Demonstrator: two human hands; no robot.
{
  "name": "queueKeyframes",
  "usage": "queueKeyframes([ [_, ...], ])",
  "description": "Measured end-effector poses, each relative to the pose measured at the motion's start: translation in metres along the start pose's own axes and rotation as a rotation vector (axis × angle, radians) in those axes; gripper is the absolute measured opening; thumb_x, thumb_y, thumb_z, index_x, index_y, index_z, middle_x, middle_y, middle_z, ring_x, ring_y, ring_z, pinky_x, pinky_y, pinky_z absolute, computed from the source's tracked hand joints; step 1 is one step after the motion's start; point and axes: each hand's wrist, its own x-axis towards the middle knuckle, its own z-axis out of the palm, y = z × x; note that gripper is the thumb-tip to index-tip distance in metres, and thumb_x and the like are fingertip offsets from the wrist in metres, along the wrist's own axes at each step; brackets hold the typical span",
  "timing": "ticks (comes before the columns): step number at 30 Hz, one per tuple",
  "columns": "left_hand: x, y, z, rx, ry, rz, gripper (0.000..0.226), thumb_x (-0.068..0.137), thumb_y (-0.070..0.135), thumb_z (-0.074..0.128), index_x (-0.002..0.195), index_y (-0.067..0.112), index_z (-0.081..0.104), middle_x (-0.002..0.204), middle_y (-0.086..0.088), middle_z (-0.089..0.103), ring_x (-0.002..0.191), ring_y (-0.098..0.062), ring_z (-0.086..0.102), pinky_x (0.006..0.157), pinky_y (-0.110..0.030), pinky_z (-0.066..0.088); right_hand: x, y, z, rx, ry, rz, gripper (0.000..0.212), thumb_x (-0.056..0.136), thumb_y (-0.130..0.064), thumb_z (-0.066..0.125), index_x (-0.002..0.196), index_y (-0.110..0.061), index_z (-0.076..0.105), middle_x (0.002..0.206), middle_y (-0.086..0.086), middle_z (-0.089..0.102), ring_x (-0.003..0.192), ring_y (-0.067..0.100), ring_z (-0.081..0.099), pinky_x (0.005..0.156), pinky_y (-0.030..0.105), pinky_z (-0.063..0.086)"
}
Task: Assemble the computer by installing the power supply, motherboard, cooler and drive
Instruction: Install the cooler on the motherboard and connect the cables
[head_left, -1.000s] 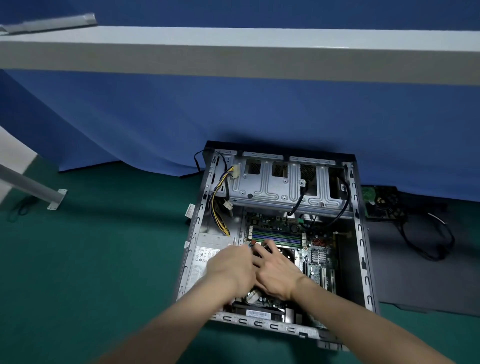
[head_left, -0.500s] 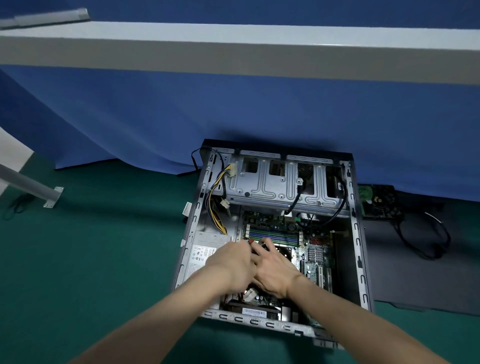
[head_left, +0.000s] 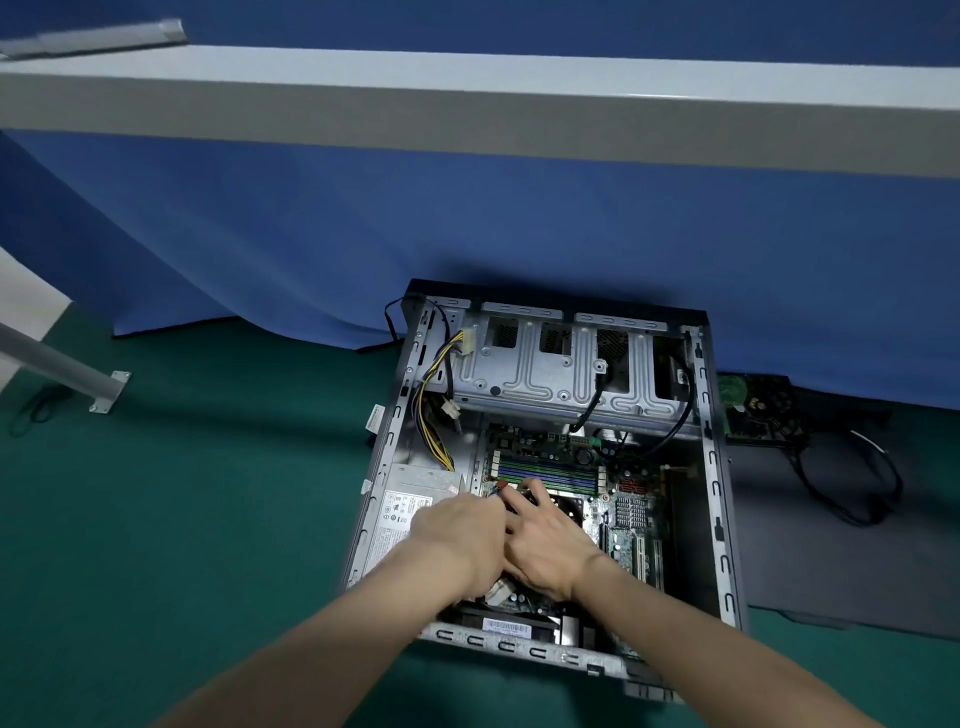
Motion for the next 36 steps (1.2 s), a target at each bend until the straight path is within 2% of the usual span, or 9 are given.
queueKeyframes([
  [5, -0.008, -0.023, 0.015, 0.905, 0.199, 0.596, 0.018, 0.089, -0.002, 0.049, 0.098, 0.007, 0.062, 0.089, -0.005, 0.064, 0.064, -0.020, 0.048, 0.049, -0.026, 0.020, 0.003, -0.001, 0.001, -0.016, -0.054, 0.029, 0.056, 0.098, -0.042, 0.013, 0.107, -0.012, 0.059, 0.107, 0.006, 0.056, 0.111, 0.029, 0.041, 0.100, 0.052, 0.029],
  [7, -0.012, -0.028, 0.016, 0.794, 0.166, 0.536, 0.015, 0.096, 0.016, 0.051, 0.104, 0.007, 0.058, 0.092, -0.006, 0.064, 0.073, -0.023, 0.057, 0.049, -0.029, 0.022, 0.002, -0.001, 0.001, -0.027, -0.053, 0.030, 0.053, 0.101, -0.043, 0.018, 0.108, -0.013, 0.062, 0.106, 0.004, 0.056, 0.112, 0.028, 0.040, 0.100, 0.051, 0.029],
  [10, -0.010, -0.023, 0.011, -0.096, 0.023, 0.071, 0.057, 0.086, 0.062, 0.052, 0.091, 0.005, 0.053, 0.077, -0.005, 0.066, 0.068, -0.022, 0.062, 0.057, -0.030, 0.038, 0.002, -0.001, 0.003, -0.011, -0.070, 0.036, 0.043, 0.102, -0.041, 0.027, 0.106, -0.015, 0.062, 0.108, 0.002, 0.055, 0.115, 0.027, 0.037, 0.102, 0.051, 0.024],
  [12, -0.002, -0.015, 0.008, -0.470, -0.051, -0.108, 0.050, 0.091, 0.050, 0.054, 0.098, 0.001, 0.052, 0.078, -0.008, 0.067, 0.068, -0.023, 0.064, 0.058, -0.030, 0.046, 0.002, -0.001, 0.003, -0.008, -0.063, 0.040, 0.045, 0.102, -0.040, 0.023, 0.104, -0.016, 0.062, 0.108, 0.001, 0.056, 0.115, 0.026, 0.036, 0.102, 0.051, 0.025],
  [15, -0.004, -0.011, 0.004, 0.181, 0.139, 0.054, 0.014, 0.092, 0.011, 0.057, 0.106, 0.010, 0.054, 0.107, -0.007, 0.062, 0.099, -0.026, 0.059, 0.073, -0.032, 0.040, 0.002, -0.001, 0.002, 0.008, -0.037, 0.050, 0.056, 0.101, -0.041, 0.015, 0.103, -0.012, 0.063, 0.106, 0.005, 0.058, 0.111, 0.028, 0.041, 0.100, 0.051, 0.029],
  [19, -0.005, -0.006, 0.013, 0.849, 0.198, 0.565, 0.018, 0.087, -0.004, 0.053, 0.084, 0.013, 0.059, 0.086, -0.002, 0.062, 0.062, -0.019, 0.040, 0.078, -0.036, 0.045, 0.004, 0.000, -0.001, 0.008, -0.086, 0.020, 0.074, 0.081, -0.039, -0.001, 0.106, -0.010, 0.062, 0.115, 0.009, 0.055, 0.117, 0.032, 0.036, 0.103, 0.054, 0.023],
  [25, 0.000, -0.011, 0.009, -0.175, 0.094, -0.023, 0.028, 0.095, 0.039, 0.052, 0.086, 0.015, 0.043, 0.091, -0.004, 0.064, 0.078, -0.021, 0.062, 0.064, -0.027, 0.039, 0.001, 0.000, 0.005, 0.012, -0.031, 0.032, 0.048, 0.100, -0.039, 0.021, 0.101, -0.018, 0.064, 0.107, 0.002, 0.057, 0.111, 0.027, 0.040, 0.100, 0.052, 0.029],
  [32, 0.003, -0.019, 0.009, 0.758, 0.200, 0.528, 0.020, 0.085, -0.006, 0.052, 0.097, 0.007, 0.062, 0.097, -0.009, 0.064, 0.092, -0.028, 0.062, 0.065, -0.032, 0.039, 0.006, 0.000, 0.006, 0.033, -0.065, 0.070, 0.070, 0.092, -0.043, 0.001, 0.105, -0.013, 0.063, 0.111, 0.005, 0.058, 0.115, 0.029, 0.039, 0.102, 0.052, 0.025],
  [36, 0.002, -0.033, 0.024, 0.740, 0.229, 0.489, 0.024, 0.084, -0.009, 0.049, 0.099, 0.005, 0.062, 0.109, -0.018, 0.063, 0.086, -0.027, 0.062, 0.048, -0.025, 0.015, 0.003, 0.000, 0.006, 0.030, 0.068, 0.074, 0.052, 0.100, -0.048, 0.019, 0.097, -0.012, 0.057, 0.095, 0.005, 0.058, 0.099, 0.026, 0.046, 0.096, 0.049, 0.036],
])
